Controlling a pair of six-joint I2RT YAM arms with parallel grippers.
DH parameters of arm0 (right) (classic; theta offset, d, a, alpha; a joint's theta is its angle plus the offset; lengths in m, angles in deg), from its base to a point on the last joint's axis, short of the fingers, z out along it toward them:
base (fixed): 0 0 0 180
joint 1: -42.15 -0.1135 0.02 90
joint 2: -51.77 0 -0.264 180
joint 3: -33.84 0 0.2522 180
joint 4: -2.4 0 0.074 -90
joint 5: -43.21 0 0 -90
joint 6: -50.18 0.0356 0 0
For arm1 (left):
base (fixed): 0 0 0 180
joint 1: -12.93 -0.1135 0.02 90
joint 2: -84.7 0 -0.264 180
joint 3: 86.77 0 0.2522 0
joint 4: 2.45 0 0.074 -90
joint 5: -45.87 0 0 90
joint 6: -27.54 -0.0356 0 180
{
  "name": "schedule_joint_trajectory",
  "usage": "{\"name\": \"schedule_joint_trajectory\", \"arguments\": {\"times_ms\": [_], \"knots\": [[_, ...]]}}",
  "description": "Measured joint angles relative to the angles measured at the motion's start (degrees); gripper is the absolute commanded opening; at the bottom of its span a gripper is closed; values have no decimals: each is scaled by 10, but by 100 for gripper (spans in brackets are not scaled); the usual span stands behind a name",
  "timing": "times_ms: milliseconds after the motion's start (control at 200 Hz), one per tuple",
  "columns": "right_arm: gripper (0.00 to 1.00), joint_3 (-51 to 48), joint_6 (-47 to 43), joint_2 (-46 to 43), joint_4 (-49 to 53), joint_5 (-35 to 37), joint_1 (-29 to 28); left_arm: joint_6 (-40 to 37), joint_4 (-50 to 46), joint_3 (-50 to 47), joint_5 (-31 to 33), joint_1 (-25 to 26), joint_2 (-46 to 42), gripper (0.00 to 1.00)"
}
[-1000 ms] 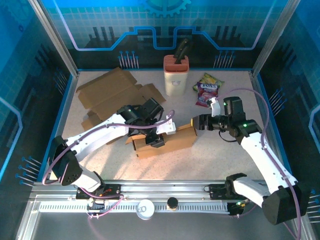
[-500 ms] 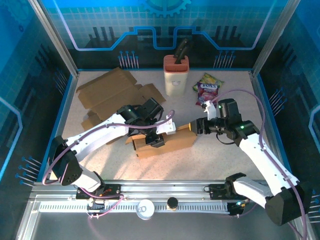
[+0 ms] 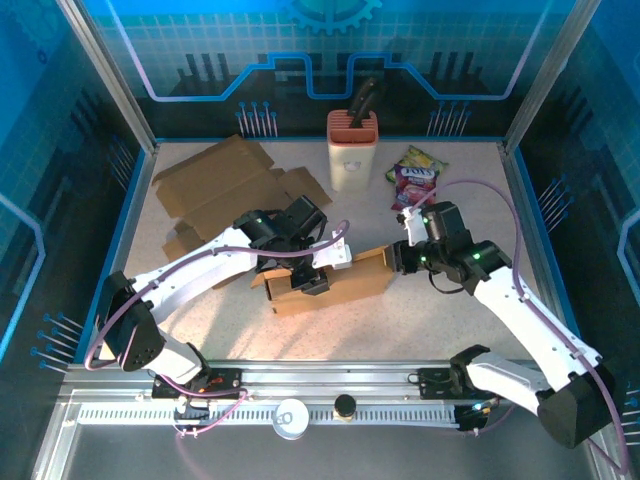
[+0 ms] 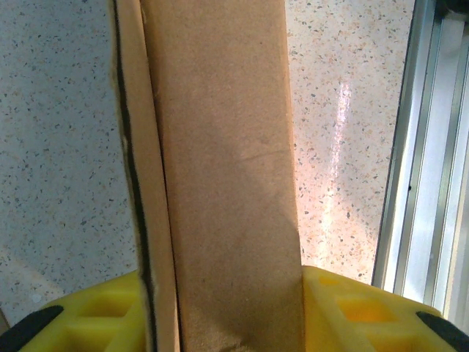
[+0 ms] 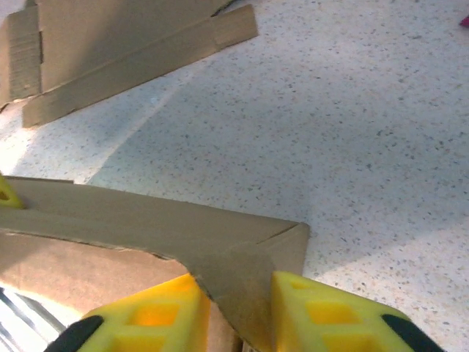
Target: Fold the paper box
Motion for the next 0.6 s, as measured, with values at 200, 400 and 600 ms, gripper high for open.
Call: {"name": "schedule_joint_trajectory", "arguments": {"times_ms": [200,400,600], "knots": [[8,18,1,16,15,49,-25,0,1,0,0,0,0,45],[0,33,2,25,28,95,-54,0,3,0,1,-2,0,55],[0,59,10,43,56,123,-70,2,5,0,5,-2,0,61]]}}
